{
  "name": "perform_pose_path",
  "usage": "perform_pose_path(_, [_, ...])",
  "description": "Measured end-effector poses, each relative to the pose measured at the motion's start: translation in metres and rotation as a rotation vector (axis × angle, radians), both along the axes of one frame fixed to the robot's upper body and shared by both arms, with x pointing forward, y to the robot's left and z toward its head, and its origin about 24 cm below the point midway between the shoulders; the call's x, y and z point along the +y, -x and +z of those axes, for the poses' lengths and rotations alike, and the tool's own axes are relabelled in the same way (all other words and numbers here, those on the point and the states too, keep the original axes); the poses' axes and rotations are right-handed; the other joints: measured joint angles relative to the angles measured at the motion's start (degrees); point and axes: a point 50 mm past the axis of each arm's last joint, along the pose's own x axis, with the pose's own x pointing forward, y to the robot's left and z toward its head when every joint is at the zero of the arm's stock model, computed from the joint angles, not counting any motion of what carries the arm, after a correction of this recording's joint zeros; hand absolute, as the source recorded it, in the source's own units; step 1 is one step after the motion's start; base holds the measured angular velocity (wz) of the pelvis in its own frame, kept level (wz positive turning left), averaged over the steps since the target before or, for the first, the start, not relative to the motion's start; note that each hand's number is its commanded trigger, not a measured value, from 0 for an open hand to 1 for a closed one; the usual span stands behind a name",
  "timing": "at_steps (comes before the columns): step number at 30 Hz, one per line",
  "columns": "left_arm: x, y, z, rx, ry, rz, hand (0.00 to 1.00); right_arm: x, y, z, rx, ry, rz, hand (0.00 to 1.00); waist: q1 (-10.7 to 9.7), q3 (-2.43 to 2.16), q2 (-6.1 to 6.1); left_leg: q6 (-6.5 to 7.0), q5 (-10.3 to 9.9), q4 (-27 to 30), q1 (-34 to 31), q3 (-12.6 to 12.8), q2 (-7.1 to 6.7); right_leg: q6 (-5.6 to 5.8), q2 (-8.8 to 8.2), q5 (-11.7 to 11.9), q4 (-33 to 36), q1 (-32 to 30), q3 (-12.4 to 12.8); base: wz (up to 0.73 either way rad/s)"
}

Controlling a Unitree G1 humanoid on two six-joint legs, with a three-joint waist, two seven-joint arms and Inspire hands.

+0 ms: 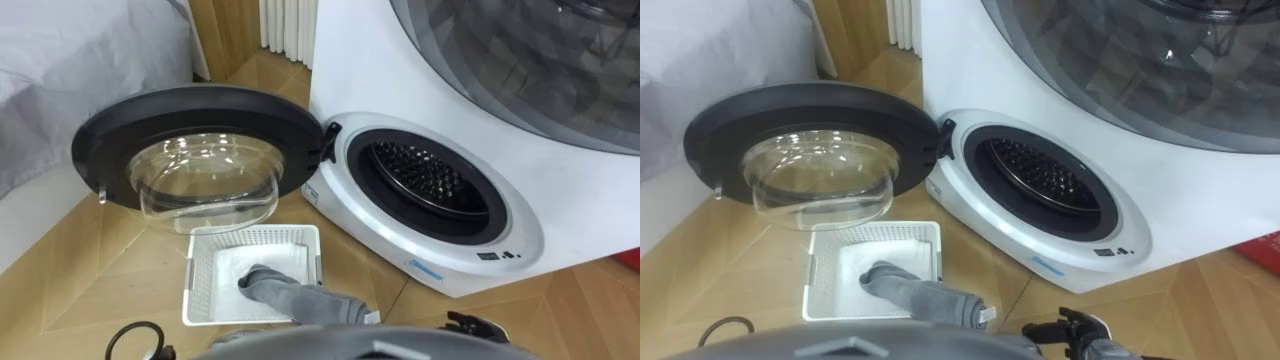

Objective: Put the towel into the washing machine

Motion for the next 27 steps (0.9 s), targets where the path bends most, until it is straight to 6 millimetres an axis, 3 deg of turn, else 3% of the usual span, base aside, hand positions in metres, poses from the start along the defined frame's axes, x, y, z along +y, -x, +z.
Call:
perform_pose_path(17, [0.0,-0.008,0.0,-0.028,0.004,-0.019,0.0,0.001,-0.001,0.0,-0.003,-0.006,0.001,0.0,-0.09,0.05,-0.1,-0.02,-0.04,0.02,0.04,0.05,0.04,0.0,0.03,0.0,0.01,0.04,0.11,0.0])
perform_pose_path(22, [0.003,-0.028,0.004,-0.11,-0.014,-0.069,0.0,0.001,-0.003,0.0,-0.026,-0.005,0.006,0.0,-0.21,-0.02,-0.12,-0.02,-0.04,0.22,-0.9,0.08,0.04,-0.11,0.03,0.07,0.08,-0.99,0.64,0.0])
perform_pose_path(27, [0.004,-0.064,0.013,-0.297,-0.045,-0.105,0.0,0.001,-0.006,0.001,-0.051,-0.002,0.009,0.0,-0.36,0.01,0.1,0.0,-0.02,0.27,-2.15,0.34,0.03,-0.22,0.04,0.14,0.1,-2.07,0.91,-0.02])
